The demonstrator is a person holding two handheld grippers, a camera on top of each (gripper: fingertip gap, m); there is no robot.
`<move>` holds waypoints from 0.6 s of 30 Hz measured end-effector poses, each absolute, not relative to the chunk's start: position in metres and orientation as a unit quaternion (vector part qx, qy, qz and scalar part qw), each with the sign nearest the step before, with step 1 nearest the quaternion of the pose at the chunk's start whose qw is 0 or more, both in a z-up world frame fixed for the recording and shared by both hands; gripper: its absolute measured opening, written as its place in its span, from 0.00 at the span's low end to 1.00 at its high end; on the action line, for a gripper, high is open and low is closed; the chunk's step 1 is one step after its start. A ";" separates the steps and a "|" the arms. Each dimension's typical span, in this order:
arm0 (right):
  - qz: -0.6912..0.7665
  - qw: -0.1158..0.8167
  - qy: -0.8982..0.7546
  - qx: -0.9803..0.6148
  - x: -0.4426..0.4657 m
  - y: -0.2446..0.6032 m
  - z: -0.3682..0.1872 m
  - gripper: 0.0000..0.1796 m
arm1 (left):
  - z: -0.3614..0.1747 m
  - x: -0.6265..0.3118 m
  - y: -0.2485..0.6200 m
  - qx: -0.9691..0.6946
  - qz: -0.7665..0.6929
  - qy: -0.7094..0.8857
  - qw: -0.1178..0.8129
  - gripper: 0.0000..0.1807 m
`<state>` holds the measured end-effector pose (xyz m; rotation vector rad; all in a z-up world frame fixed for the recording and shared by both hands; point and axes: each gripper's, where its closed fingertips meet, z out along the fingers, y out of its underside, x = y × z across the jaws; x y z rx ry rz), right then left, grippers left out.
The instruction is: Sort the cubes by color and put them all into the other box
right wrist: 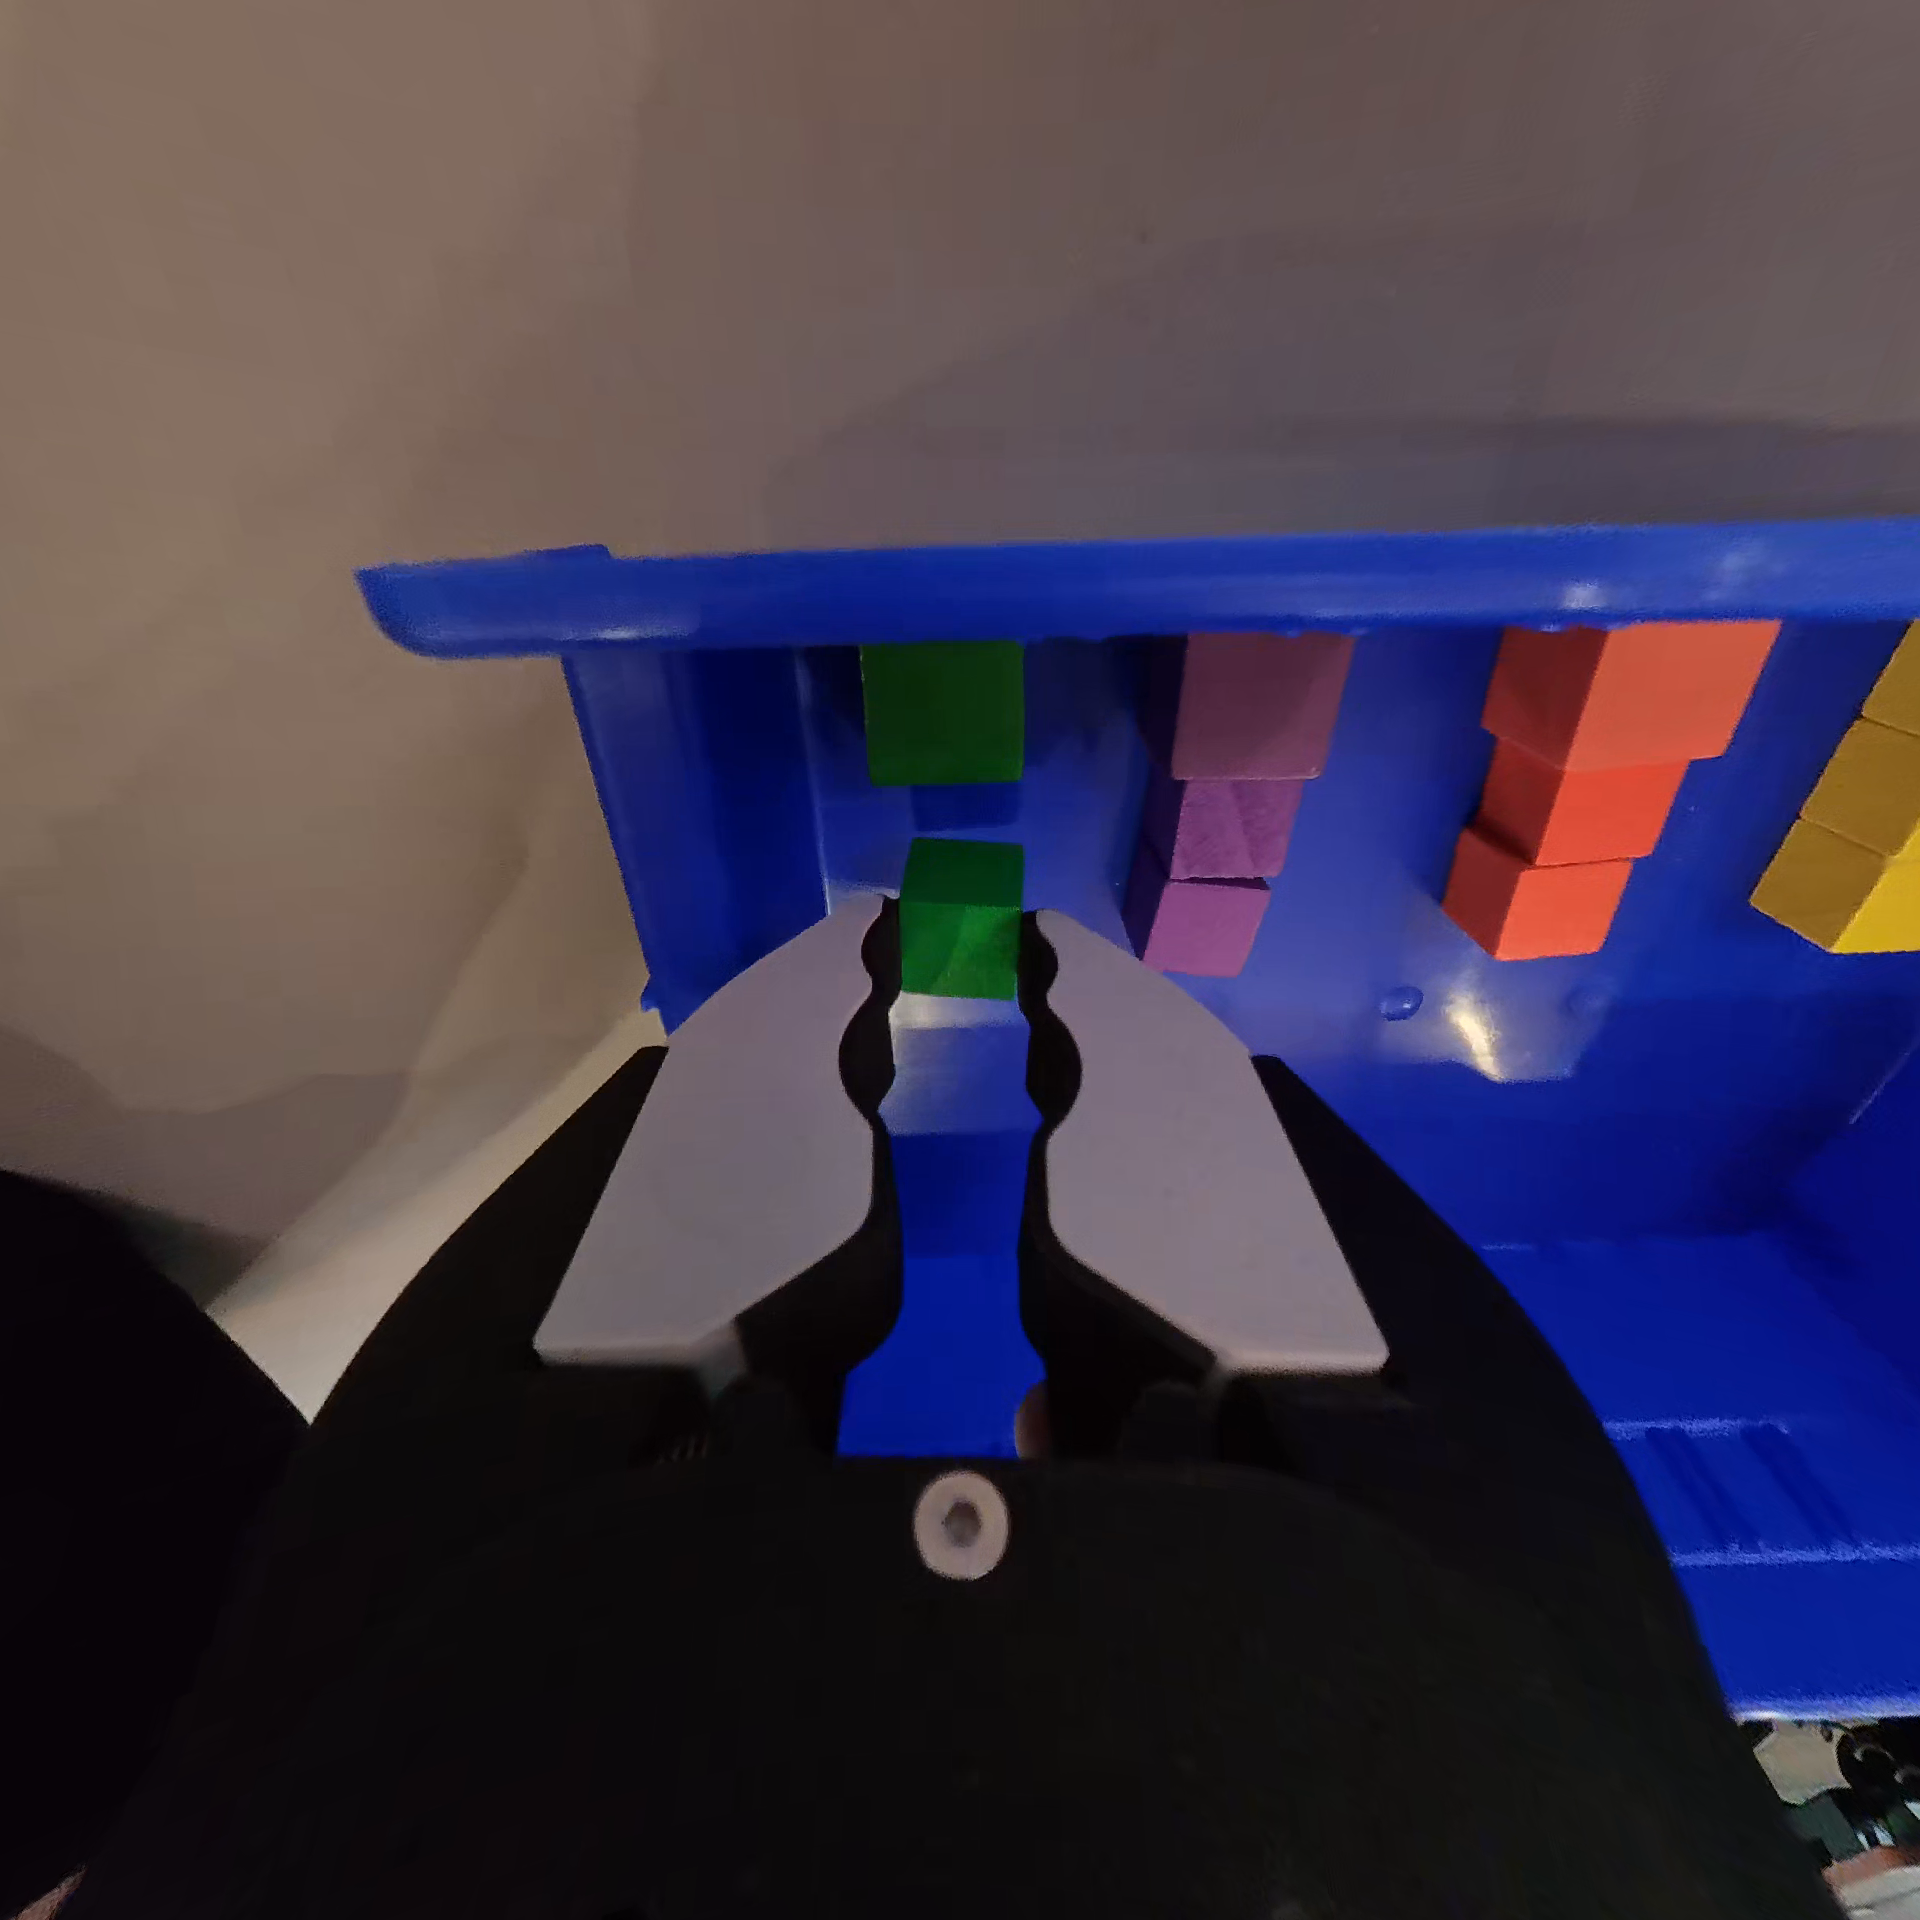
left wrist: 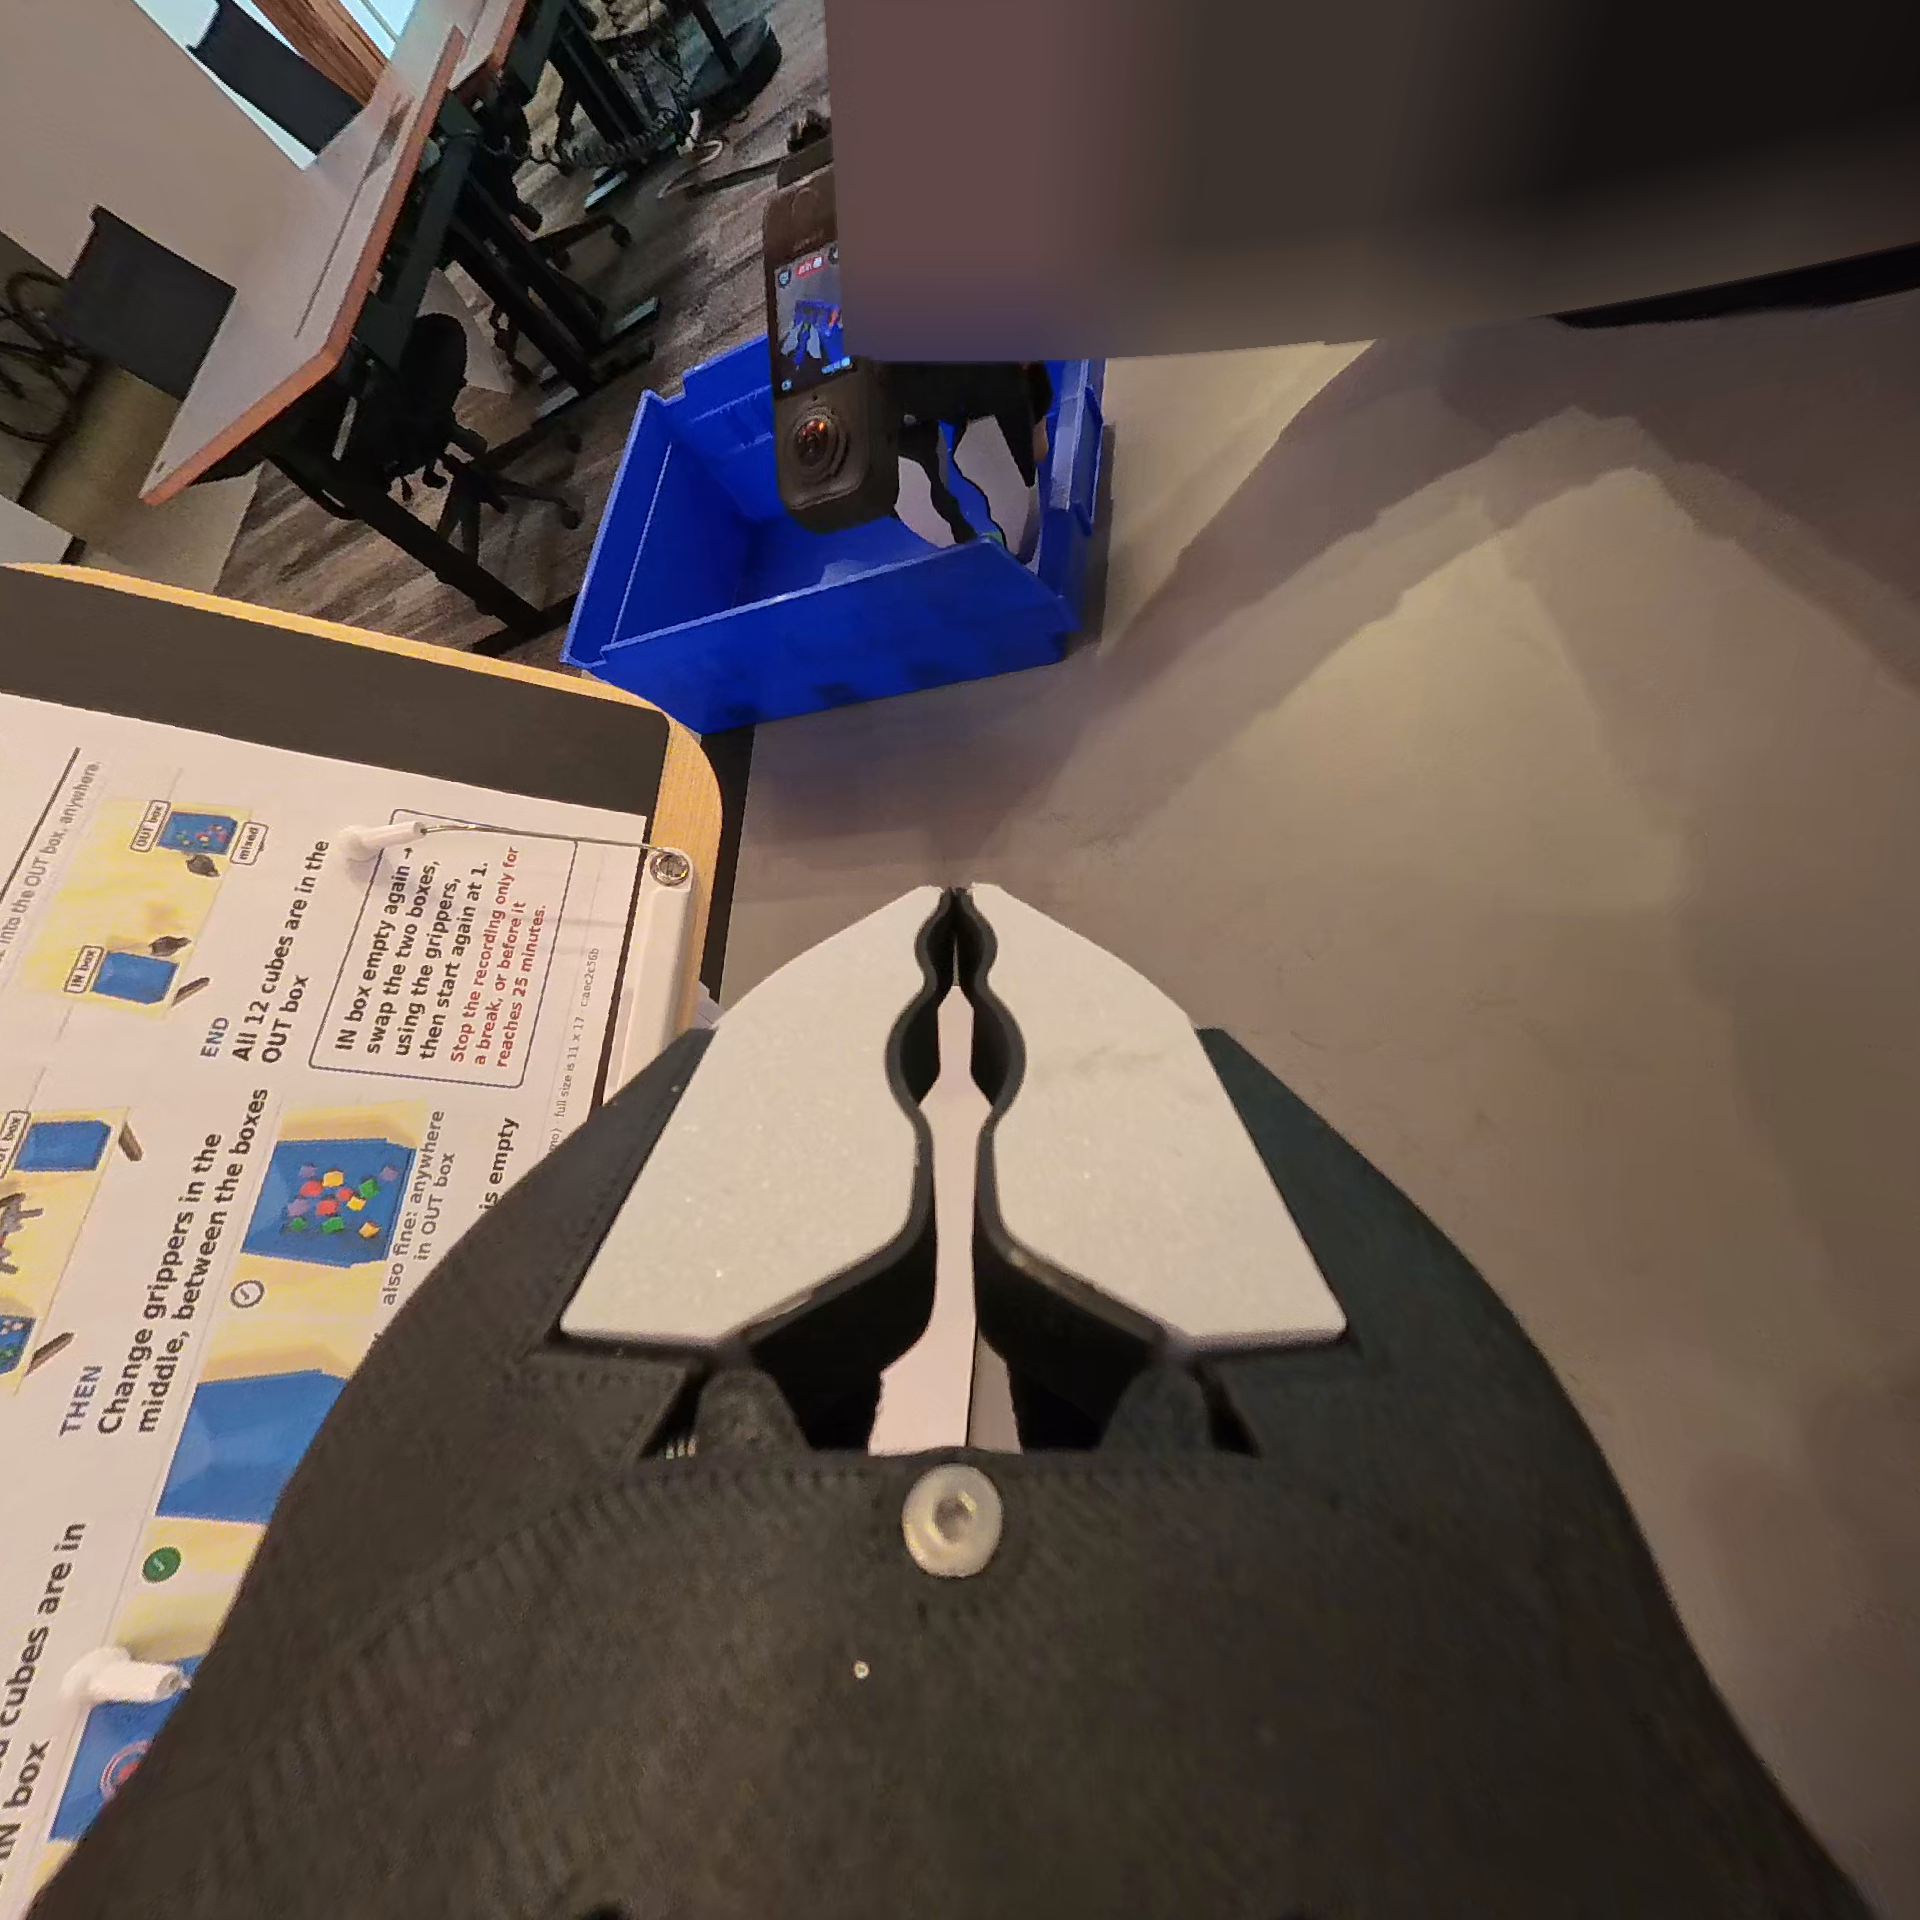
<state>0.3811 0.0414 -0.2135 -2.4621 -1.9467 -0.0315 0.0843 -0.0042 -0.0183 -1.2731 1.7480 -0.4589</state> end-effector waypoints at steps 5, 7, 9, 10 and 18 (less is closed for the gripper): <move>-0.003 -0.003 -0.621 -0.784 0.379 0.043 -0.218 0.12 | -0.021 0.085 -0.004 -0.514 -0.181 0.711 0.445 0.00; 0.001 -0.010 -0.622 -0.783 0.377 0.041 -0.220 0.12 | -0.022 0.085 -0.005 -0.513 -0.180 0.712 0.444 0.00; 0.002 -0.014 -0.624 -0.782 0.376 0.041 -0.222 0.12 | -0.023 0.086 -0.006 -0.512 -0.180 0.714 0.442 0.00; 0.003 -0.015 -0.624 -0.781 0.375 0.041 -0.223 0.12 | -0.024 0.086 -0.006 -0.512 -0.179 0.715 0.441 0.00; 0.011 -0.020 -0.625 -0.781 0.370 0.043 -0.228 0.12 | -0.032 0.089 -0.008 -0.512 -0.172 0.725 0.428 0.00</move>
